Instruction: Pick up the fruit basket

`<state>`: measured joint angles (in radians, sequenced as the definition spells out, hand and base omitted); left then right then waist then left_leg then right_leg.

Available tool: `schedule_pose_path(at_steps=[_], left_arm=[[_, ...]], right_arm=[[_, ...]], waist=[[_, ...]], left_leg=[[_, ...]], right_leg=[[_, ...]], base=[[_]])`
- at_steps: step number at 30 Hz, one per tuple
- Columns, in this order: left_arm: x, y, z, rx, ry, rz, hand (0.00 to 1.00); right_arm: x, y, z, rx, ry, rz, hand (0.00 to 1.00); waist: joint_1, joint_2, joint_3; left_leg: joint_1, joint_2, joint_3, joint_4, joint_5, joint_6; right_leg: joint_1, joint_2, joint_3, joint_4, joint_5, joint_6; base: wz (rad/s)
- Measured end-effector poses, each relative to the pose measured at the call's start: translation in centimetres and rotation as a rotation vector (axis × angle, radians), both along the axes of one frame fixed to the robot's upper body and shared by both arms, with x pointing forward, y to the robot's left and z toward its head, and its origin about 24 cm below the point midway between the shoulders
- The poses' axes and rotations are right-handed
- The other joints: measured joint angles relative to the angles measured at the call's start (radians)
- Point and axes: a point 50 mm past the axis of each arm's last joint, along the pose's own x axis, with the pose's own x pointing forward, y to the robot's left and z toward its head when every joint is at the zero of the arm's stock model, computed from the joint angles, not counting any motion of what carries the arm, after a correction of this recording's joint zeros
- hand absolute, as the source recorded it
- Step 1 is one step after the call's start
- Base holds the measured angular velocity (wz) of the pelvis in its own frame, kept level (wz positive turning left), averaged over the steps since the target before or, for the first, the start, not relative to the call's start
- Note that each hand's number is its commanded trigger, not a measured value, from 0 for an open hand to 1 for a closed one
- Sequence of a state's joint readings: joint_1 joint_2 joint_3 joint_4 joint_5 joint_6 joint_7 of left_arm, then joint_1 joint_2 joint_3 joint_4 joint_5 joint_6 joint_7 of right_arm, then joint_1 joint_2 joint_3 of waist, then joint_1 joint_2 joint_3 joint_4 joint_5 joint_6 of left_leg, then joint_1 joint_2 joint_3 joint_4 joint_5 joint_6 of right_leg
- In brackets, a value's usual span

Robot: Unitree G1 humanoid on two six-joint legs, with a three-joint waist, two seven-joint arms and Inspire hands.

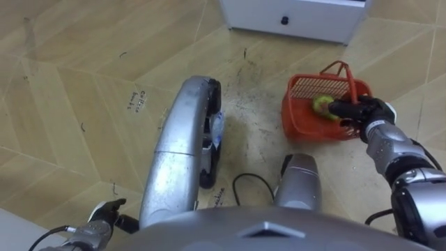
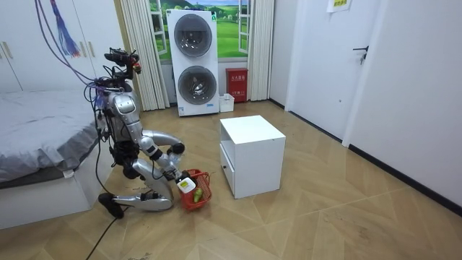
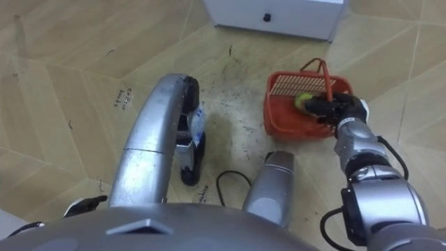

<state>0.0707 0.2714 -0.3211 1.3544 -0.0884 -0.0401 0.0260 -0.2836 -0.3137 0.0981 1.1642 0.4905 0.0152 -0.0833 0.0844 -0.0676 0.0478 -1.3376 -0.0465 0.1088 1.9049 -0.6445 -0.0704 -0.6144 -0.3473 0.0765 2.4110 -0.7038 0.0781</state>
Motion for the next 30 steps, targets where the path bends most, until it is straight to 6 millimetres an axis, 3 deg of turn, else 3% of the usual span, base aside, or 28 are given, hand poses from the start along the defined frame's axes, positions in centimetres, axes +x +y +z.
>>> schedule_pose_path(at_steps=[13,21,27,30], left_arm=[[-0.5,-0.8,-0.3,-0.014,0.021,-0.014,0.00],[1.6,-1.1,-0.1,-0.021,-0.031,-0.040,0.00],[3.7,-1.2,0.1,-0.020,-0.092,-0.044,0.00],[4.4,-1.2,0.2,-0.018,-0.113,-0.042,0.00]], right_arm=[[-0.5,0.2,-0.5,0.040,0.021,-0.022,1.00],[0.0,0.5,-0.2,0.003,0.020,0.038,1.00],[2.2,2.4,1.1,-0.035,-0.072,0.148,1.00],[3.1,3.6,1.8,-0.058,-0.123,0.212,1.00]], waist=[[0.000,-0.007,0.0036],[-0.004,-0.020,0.0041],[-0.062,-0.031,0.0043],[-0.093,-0.034,0.0028]], left_leg=[[0.004,-0.004,-0.009,0.010,0.002,-0.003],[-0.003,-0.003,-0.015,0.027,-0.001,0.002],[0.005,-0.055,-0.057,0.048,-0.002,0.004],[0.009,-0.073,-0.078,0.071,-0.008,0.016]], right_leg=[[0.017,0.005,-0.008,-0.001,-0.001,-0.002],[0.019,0.012,-0.005,0.000,-0.002,-0.005],[0.053,0.013,-0.003,-0.010,-0.002,-0.005],[0.075,0.020,-0.001,-0.019,-0.002,-0.006]], base=[[0.00],[-0.02],[-0.05],[-0.09]])
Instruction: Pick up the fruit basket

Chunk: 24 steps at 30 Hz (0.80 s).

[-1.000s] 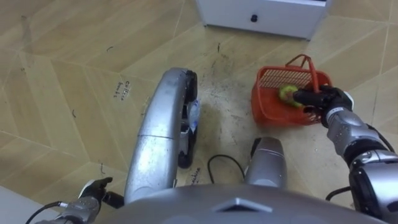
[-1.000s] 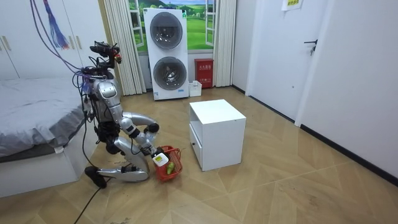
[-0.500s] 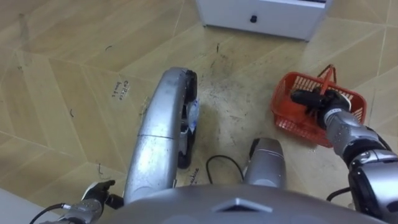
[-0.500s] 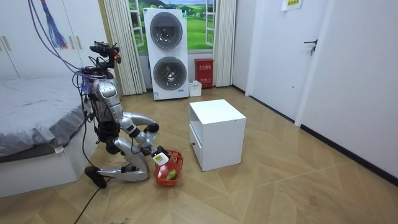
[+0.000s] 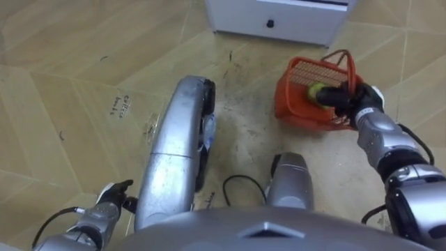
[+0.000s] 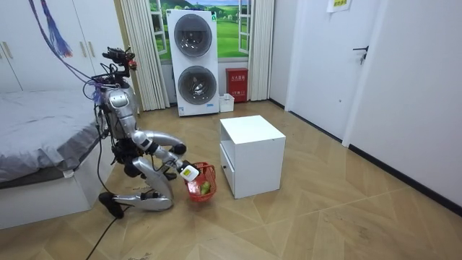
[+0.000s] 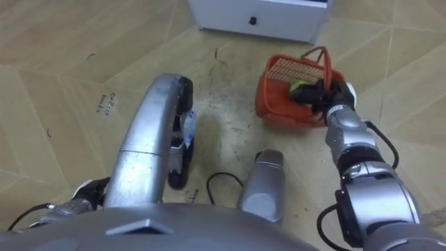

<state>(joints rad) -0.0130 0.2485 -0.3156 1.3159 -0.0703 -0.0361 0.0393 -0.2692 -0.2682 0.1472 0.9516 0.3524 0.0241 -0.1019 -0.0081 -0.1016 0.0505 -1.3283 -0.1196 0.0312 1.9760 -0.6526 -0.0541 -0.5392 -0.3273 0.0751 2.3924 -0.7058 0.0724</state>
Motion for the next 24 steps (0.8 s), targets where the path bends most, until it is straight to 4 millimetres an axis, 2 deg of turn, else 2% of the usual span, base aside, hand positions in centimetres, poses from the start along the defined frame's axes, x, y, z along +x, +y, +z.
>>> schedule_pose_path(at_steps=[1,3,5,9,11,12,14,15,16,17,18,19,20,21,22,23,24], left_arm=[[0.2,0.0,0.1,0.004,-0.007,0.000,0.00],[0.8,0.0,0.2,0.016,-0.026,-0.001,0.00],[1.6,-0.1,0.3,0.021,-0.054,-0.006,0.00],[2.5,0.1,0.6,0.032,-0.089,0.009,0.00],[2.6,0.2,0.6,0.034,-0.090,0.016,0.00],[2.4,0.3,0.6,0.036,-0.086,0.031,0.00],[2.4,0.5,0.7,0.040,-0.092,0.058,0.00],[2.2,0.6,0.6,0.044,-0.091,0.066,0.00],[1.6,0.7,0.5,0.048,-0.079,0.073,0.00],[1.0,0.8,0.4,0.049,-0.061,0.076,0.00],[2.3,0.2,0.6,0.024,-0.097,0.062,0.00],[3.0,0.0,0.8,0.013,-0.132,0.058,0.00],[3.5,0.1,0.9,0.015,-0.150,0.071,0.00],[3.9,0.3,1.1,0.023,-0.176,0.108,0.00],[3.6,0.5,1.2,0.038,-0.185,0.138,0.00],[3.2,0.6,1.1,0.050,-0.180,0.143,0.00],[2.2,0.9,0.9,0.072,-0.159,0.164,0.00]], right_arm=[[0.2,0.5,0.2,-0.006,-0.012,0.014,1.00],[0.6,1.1,0.6,-0.018,-0.030,0.044,1.00],[1.1,1.8,1.2,-0.048,-0.064,0.093,1.00],[1.4,3.1,1.8,-0.071,-0.099,0.170,1.00],[1.3,3.5,1.8,-0.082,-0.103,0.200,1.00],[1.1,3.8,1.6,-0.083,-0.096,0.217,1.00],[0.8,4.4,1.6,-0.081,-0.099,0.240,1.00],[0.7,4.8,1.5,-0.086,-0.095,0.262,1.00],[0.3,5.3,1.1,-0.086,-0.077,0.286,1.00],[-0.1,5.2,1.0,-0.085,-0.069,0.286,1.00],[-0.8,4.3,1.2,-0.086,-0.084,0.260,1.00],[-0.7,3.5,2.0,-0.097,-0.113,0.235,1.00],[-0.6,3.2,2.2,-0.105,-0.121,0.222,1.00],[-0.7,3.8,2.5,-0.089,-0.142,0.221,1.00],[-0.8,5.0,2.9,-0.073,-0.173,0.262,1.00],[-0.8,5.4,3.1,-0.067,-0.188,0.286,1.00],[-1.1,6.0,3.3,-0.060,-0.211,0.319,1.00]], waist=[[-0.016,-0.002,-0.0037],[-0.030,-0.004,-0.0080],[-0.053,0.003,-0.0121],[-0.055,0.006,-0.0163],[-0.049,0.012,-0.0201],[-0.043,0.020,-0.0262],[-0.038,0.029,-0.0295],[-0.039,0.037,-0.0266],[-0.029,0.044,-0.0174],[-0.032,0.040,-0.0153],[-0.053,0.029,-0.0286],[-0.060,0.039,-0.0428],[-0.053,0.037,-0.0442],[-0.039,0.033,-0.0434],[-0.033,0.028,-0.0431],[-0.033,0.027,-0.0426],[-0.026,0.024,-0.0416]], left_leg=[[0.004,-0.002,-0.001,0.006,-0.009,0.011],[0.015,0.001,-0.003,0.003,-0.045,-0.001],[0.023,0.006,-0.004,0.002,-0.052,0.014],[0.066,0.023,-0.006,-0.051,-0.056,0.022],[0.090,0.039,-0.013,-0.076,-0.044,0.043],[0.107,0.048,-0.019,-0.094,-0.033,0.058],[0.139,0.078,-0.016,-0.128,-0.013,0.068],[0.161,0.106,-0.012,-0.134,0.033,0.094],[0.166,0.131,0.005,-0.107,0.129,0.113],[0.169,0.115,0.029,-0.124,0.129,0.129],[0.166,0.065,0.139,-0.317,0.078,0.161],[0.173,0.062,0.195,-0.421,0.070,0.220],[0.185,0.071,0.217,-0.449,0.070,0.239],[0.227,0.072,0.221,-0.525,0.070,0.243],[0.293,0.072,0.215,-0.623,0.080,0.235],[0.333,0.072,0.209,-0.672,0.093,0.231],[0.423,0.071,0.192,-0.772,0.120,0.216]], right_leg=[[0.005,0.000,0.000,-0.007,0.000,0.000],[0.008,0.005,0.008,-0.017,-0.001,0.000],[0.016,0.016,0.011,-0.046,-0.002,-0.002],[0.010,0.053,0.048,-0.143,-0.008,0.007],[-0.001,0.072,0.072,-0.207,-0.008,0.008],[0.002,0.085,0.080,-0.261,-0.009,0.008],[0.008,0.101,0.091,-0.354,-0.008,0.009],[0.035,0.106,0.092,-0.436,-0.008,0.009],[0.100,0.118,0.091,-0.528,-0.007,0.010],[0.134,0.107,0.089,-0.577,-0.008,0.012],[0.184,0.081,0.082,-0.667,-0.016,0.031],[0.203,0.084,0.086,-0.737,-0.013,0.044],[0.209,0.085,0.087,-0.787,-0.006,0.053],[0.221,0.085,0.091,-0.887,0.020,0.060],[0.228,0.080,0.087,-0.985,0.022,0.057],[0.229,0.074,0.083,-1.028,0.022,0.057],[0.230,0.062,0.072,-1.124,0.026,0.052]], base=[[-0.03],[-0.04],[-0.07],[-0.33],[-0.63],[-0.74],[-0.73],[-0.80],[-0.69],[0.09],[0.76],[0.81],[0.20],[-0.40],[-0.58],[-0.89],[-1.04]])
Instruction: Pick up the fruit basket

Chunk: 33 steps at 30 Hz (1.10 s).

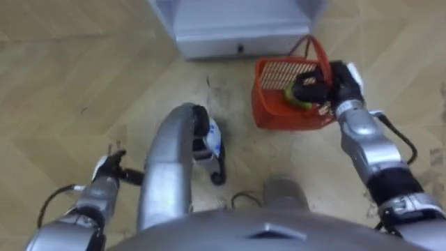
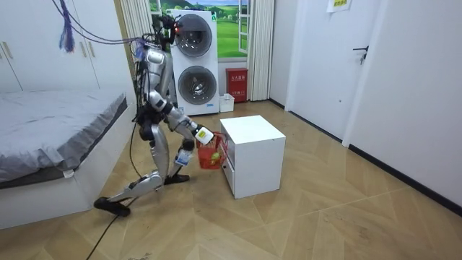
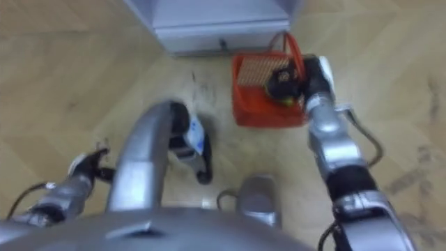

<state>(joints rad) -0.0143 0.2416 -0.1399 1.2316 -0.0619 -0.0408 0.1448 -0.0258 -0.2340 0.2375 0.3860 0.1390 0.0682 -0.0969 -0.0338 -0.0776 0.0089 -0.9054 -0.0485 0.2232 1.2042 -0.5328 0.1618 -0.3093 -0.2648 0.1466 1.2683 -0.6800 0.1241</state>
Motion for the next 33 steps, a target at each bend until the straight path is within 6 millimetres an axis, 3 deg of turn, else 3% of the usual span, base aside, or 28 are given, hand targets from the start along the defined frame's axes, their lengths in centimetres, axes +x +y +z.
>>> schedule_pose_path(at_steps=[2,3,4,6,7,9,11,12,13,14,15,16,17,19,20,21,22,25,28,33], left_arm=[[-1.4,0.7,-0.1,0.023,0.024,0.039,0.00],[-2.2,1.2,-0.1,0.040,0.035,0.067,0.00],[-2.5,1.7,0.1,0.054,0.037,0.078,0.00],[-1.9,1.7,0.2,0.054,0.009,0.073,0.00],[-1.5,1.5,0.3,0.047,-0.015,0.069,0.00],[-1.1,1.1,0.4,0.031,-0.040,0.075,0.00],[-1.8,1.1,0.2,0.022,-0.033,0.096,0.00],[-2.8,1.5,0.2,0.028,-0.011,0.110,0.00],[-3.6,1.3,0.0,0.024,0.011,0.111,0.00],[-3.7,0.9,-0.1,0.015,0.013,0.108,0.00],[-4.1,1.0,-0.2,0.019,0.036,0.104,0.00],[-4.6,1.0,-0.3,0.027,0.054,0.108,0.00],[-4.9,1.0,-0.3,0.030,0.065,0.105,0.00],[-6.8,0.6,-0.7,0.040,0.132,0.094,0.00],[-7.0,0.6,-0.7,0.043,0.147,0.090,0.00],[-7.3,0.8,-0.7,0.048,0.162,0.094,0.00],[-7.0,1.1,-0.6,0.056,0.157,0.092,0.00],[-6.1,1.0,-0.6,0.049,0.128,0.087,0.00],[-6.3,1.1,-0.5,0.049,0.127,0.102,0.00],[-7.1,1.4,-0.5,0.043,0.139,0.135,0.00]], right_arm=[[-1.0,0.3,-0.1,0.009,-0.013,0.021,1.00],[-1.6,0.4,0.2,0.013,-0.037,0.033,1.00],[-2.5,0.5,0.5,0.025,-0.057,0.036,1.00],[-3.3,0.1,1.0,0.033,-0.079,0.029,1.00],[-3.2,0.0,1.3,0.040,-0.089,0.028,1.00],[-3.2,0.1,1.6,0.050,-0.100,0.047,1.00],[-3.4,0.5,1.6,0.060,-0.094,0.084,1.00],[-3.6,0.7,1.5,0.065,-0.081,0.106,1.00],[-4.0,0.1,1.5,0.063,-0.077,0.100,1.00],[-4.0,-0.5,1.8,0.049,-0.084,0.098,1.00],[-4.1,-0.9,1.9,0.043,-0.079,0.087,1.00],[-4.3,-0.9,2.0,0.028,-0.079,0.095,1.00],[-4.5,-0.8,2.1,0.022,-0.080,0.106,1.00],[-4.1,-0.3,3.3,0.001,-0.135,0.145,1.00],[-3.9,-0.2,3.8,-0.001,-0.160,0.152,1.00],[-4.0,-0.1,4.6,0.008,-0.201,0.159,1.00],[-4.1,-0.2,4.9,0.033,-0.218,0.149,1.00],[-3.7,-0.7,5.4,0.038,-0.234,0.144,1.00],[-3.6,-0.4,5.9,0.051,-0.251,0.177,1.00],[-3.7,-0.8,5.9,0.054,-0.235,0.190,1.00]], waist=[[0.004,0.001,0.0030],[0.005,0.003,0.0068],[-0.011,-0.002,0.0089],[-0.019,-0.009,0.0078],[-0.014,-0.011,0.0072],[-0.004,-0.021,0.0012],[0.000,-0.013,0.0044],[0.002,-0.023,0.0265],[0.002,-0.018,0.0097],[-0.002,-0.003,0.0010],[0.008,-0.007,-0.0065],[0.021,-0.019,-0.0072],[0.032,-0.021,-0.0074],[0.057,-0.011,-0.0011],[0.056,-0.009,-0.0008],[0.033,-0.006,0.0046],[0.013,-0.007,0.0059],[0.017,-0.004,0.0068],[0.021,-0.002,0.0055],[0.022,-0.004,0.0023]], left_leg=[[0.133,0.000,-0.075,-0.129,0.049,-0.034],[0.209,0.001,-0.123,-0.206,0.081,-0.062],[0.268,0.003,-0.145,-0.277,0.108,-0.080],[0.322,0.012,-0.151,-0.342,0.128,-0.096],[0.339,0.021,-0.149,-0.369,0.133,-0.105],[0.362,0.021,-0.161,-0.412,0.146,-0.123],[0.375,0.023,-0.183,-0.397,0.166,-0.130],[0.330,0.037,-0.171,-0.289,0.193,-0.120],[0.289,0.010,-0.144,-0.378,0.195,-0.120],[0.273,0.005,-0.129,-0.456,0.249,-0.106],[0.269,0.003,-0.097,-0.477,0.286,-0.079],[0.291,-0.002,-0.100,-0.496,0.290,-0.073],[0.300,-0.004,-0.126,-0.501,0.291,-0.075],[0.374,-0.006,-0.265,-0.565,0.321,-0.128],[0.396,-0.005,-0.285,-0.589,0.331,-0.145],[0.437,0.001,-0.289,-0.624,0.340,-0.161],[0.469,0.009,-0.264,-0.642,0.344,-0.167],[0.516,0.055,-0.188,-0.700,0.359,-0.191],[0.534,0.072,-0.175,-0.727,0.373,-0.204],[0.543,0.074,-0.167,-0.728,0.374,-0.205]], right_leg=[[0.027,0.009,-0.052,-0.186,0.026,-0.015],[0.056,0.029,-0.099,-0.329,0.053,-0.020],[0.074,0.048,-0.145,-0.459,0.086,-0.012],[0.111,0.064,-0.176,-0.533,0.127,-0.012],[0.128,0.078,-0.181,-0.578,0.138,-0.011],[0.138,0.079,-0.181,-0.622,0.143,-0.013],[0.170,0.096,-0.180,-0.659,0.167,-0.023],[0.244,0.111,-0.144,-0.706,0.177,-0.034],[0.269,0.111,-0.118,-0.733,0.175,-0.034],[0.269,0.117,-0.131,-0.729,0.174,-0.032],[0.268,0.101,-0.158,-0.715,0.160,-0.019],[0.260,0.090,-0.180,-0.711,0.171,-0.011],[0.254,0.090,-0.180,-0.713,0.170,-0.008],[0.224,0.087,-0.190,-0.789,0.170,-0.015],[0.231,0.085,-0.201,-0.836,0.187,-0.014],[0.260,0.096,-0.244,-0.871,0.252,-0.030],[0.292,0.103,-0.275,-0.876,0.259,-0.038],[0.315,0.132,-0.305,-0.886,0.267,-0.054],[0.323,0.147,-0.319,-0.891,0.270,-0.063],[0.334,0.153,-0.324,-0.891,0.270,-0.064]], base=[[-0.97],[-0.47],[-0.25],[0.02],[-0.14],[-0.22],[-0.18],[0.06],[0.25],[0.34],[0.21],[0.00],[-0.46],[-0.78],[-0.24],[0.35],[0.53],[0.31],[0.07],[0.02]])
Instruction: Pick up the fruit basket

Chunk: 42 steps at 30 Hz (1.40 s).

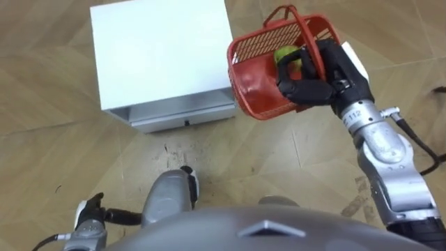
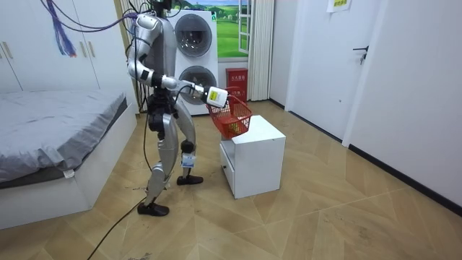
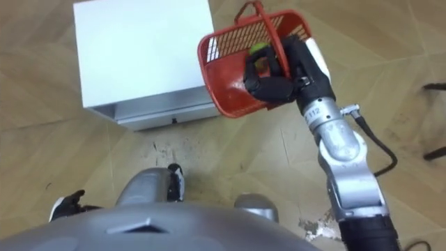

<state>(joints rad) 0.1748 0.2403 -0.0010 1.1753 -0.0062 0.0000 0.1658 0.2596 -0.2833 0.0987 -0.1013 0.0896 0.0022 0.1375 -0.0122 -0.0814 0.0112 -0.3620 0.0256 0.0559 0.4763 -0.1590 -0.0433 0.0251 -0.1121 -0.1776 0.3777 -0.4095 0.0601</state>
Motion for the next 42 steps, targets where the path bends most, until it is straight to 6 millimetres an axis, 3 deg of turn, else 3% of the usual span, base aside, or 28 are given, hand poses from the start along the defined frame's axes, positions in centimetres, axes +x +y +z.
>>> schedule_pose_path(at_steps=[7,24,26,29,30,31,32,35,36,37,38,39,40,41,42], left_arm=[[-0.2,0.0,0.0,-0.003,0.001,-0.001,0.00],[-1.7,-0.4,-0.2,-0.031,0.058,-0.033,0.00],[-1.9,-0.5,-0.3,-0.046,0.069,-0.033,0.00],[-1.9,-0.6,-0.4,-0.066,0.069,-0.033,0.00],[-1.9,-0.7,-0.4,-0.068,0.067,-0.034,0.00],[-1.5,-0.7,-0.4,-0.068,0.059,-0.036,0.00],[-1.2,-0.7,-0.4,-0.069,0.051,-0.038,0.00],[-0.1,-0.6,-0.3,-0.061,0.023,-0.044,0.00],[0.8,-0.4,-0.2,-0.054,0.002,-0.050,0.00],[1.0,-0.4,-0.1,-0.051,-0.005,-0.051,0.00],[1.1,-0.3,-0.1,-0.048,-0.007,-0.053,0.00],[1.4,-0.1,0.0,-0.042,-0.014,-0.055,0.00],[2.3,0.1,0.2,-0.022,-0.038,-0.065,0.00],[2.9,0.3,0.4,-0.012,-0.055,-0.069,0.00],[3.8,0.3,0.5,0.003,-0.085,-0.076,0.00]], right_arm=[[-0.1,0.1,-0.1,0.008,0.015,0.050,1.00],[-0.1,0.6,0.8,0.010,-0.020,0.085,1.00],[-0.1,0.7,0.8,0.012,-0.019,0.091,1.00],[0.0,0.7,0.9,0.013,-0.022,0.090,1.00],[0.0,0.8,0.9,0.016,-0.023,0.091,1.00],[0.1,0.8,1.0,0.017,-0.027,0.095,1.00],[0.2,0.9,1.1,0.016,-0.032,0.096,1.00],[0.5,1.0,1.3,0.021,-0.043,0.099,1.00],[0.5,1.0,1.3,0.020,-0.044,0.100,1.00],[0.6,1.1,1.3,0.021,-0.046,0.104,1.00],[0.6,1.1,1.4,0.021,-0.047,0.107,1.00],[0.7,1.2,1.2,0.020,-0.042,0.109,1.00],[0.8,1.2,0.7,0.022,-0.025,0.100,1.00],[0.8,1.2,0.5,0.026,-0.015,0.095,1.00],[0.7,1.2,0.1,0.024,0.005,0.091,1.00]], waist=[[0.003,-0.014,-0.0086],[0.048,-0.019,-0.0069],[0.051,-0.022,-0.0071],[0.066,-0.031,-0.0089],[0.074,-0.038,-0.0109],[0.077,-0.047,-0.0181],[0.079,-0.047,-0.0177],[0.078,-0.039,-0.0082],[0.076,-0.038,-0.0052],[0.081,-0.029,-0.0009],[0.083,-0.027,-0.0004],[0.082,-0.016,0.0015],[0.080,-0.012,0.0013],[0.079,-0.012,0.0018],[0.081,-0.002,0.0068]], left_leg=[[0.007,-0.004,-0.001,0.000,0.000,0.000],[0.009,-0.002,-0.004,0.015,-0.003,0.014],[0.003,-0.009,-0.001,0.026,-0.010,0.021],[0.003,-0.038,0.016,0.042,-0.027,0.043],[0.004,-0.055,0.025,0.043,-0.036,0.056],[0.007,-0.075,0.031,0.042,-0.046,0.071],[0.007,-0.077,0.034,0.044,-0.049,0.076],[0.031,-0.107,0.042,0.066,-0.079,0.111],[0.055,-0.118,0.045,0.064,-0.092,0.125],[0.084,-0.124,0.046,0.058,-0.104,0.135],[0.099,-0.123,0.045,0.055,-0.112,0.139],[0.122,-0.124,0.041,0.047,-0.123,0.148],[0.138,-0.122,0.029,0.032,-0.126,0.153],[0.141,-0.119,0.024,0.024,-0.126,0.154],[0.147,-0.105,0.017,0.010,-0.126,0.156]], right_leg=[[0.016,0.005,0.010,-0.017,0.004,-0.006],[0.027,0.006,0.005,0.003,0.002,-0.012],[0.029,-0.012,-0.001,0.000,-0.008,-0.017],[0.030,-0.049,0.001,0.019,-0.037,0.000],[0.035,-0.069,-0.001,0.023,-0.043,0.012],[0.035,-0.089,0.000,0.043,-0.047,0.026],[0.028,-0.095,0.003,0.069,-0.047,0.026],[-0.061,-0.137,0.043,0.338,0.002,0.029],[-0.107,-0.153,0.061,0.449,0.063,0.023],[-0.154,-0.162,0.086,0.548,0.151,0.008],[-0.172,-0.164,0.097,0.587,0.198,0.000],[-0.199,-0.165,0.102,0.637,0.289,-0.013],[-0.227,-0.157,0.109,0.672,0.322,-0.009],[-0.247,-0.148,0.108,0.682,0.303,0.000],[-0.291,-0.122,0.108,0.678,0.249,0.006]], base=[[0.00],[0.00],[0.06],[0.04],[0.05],[0.10],[0.22],[0.33],[0.14],[0.03],[-0.11],[-0.09],[0.00],[0.04],[0.05]])
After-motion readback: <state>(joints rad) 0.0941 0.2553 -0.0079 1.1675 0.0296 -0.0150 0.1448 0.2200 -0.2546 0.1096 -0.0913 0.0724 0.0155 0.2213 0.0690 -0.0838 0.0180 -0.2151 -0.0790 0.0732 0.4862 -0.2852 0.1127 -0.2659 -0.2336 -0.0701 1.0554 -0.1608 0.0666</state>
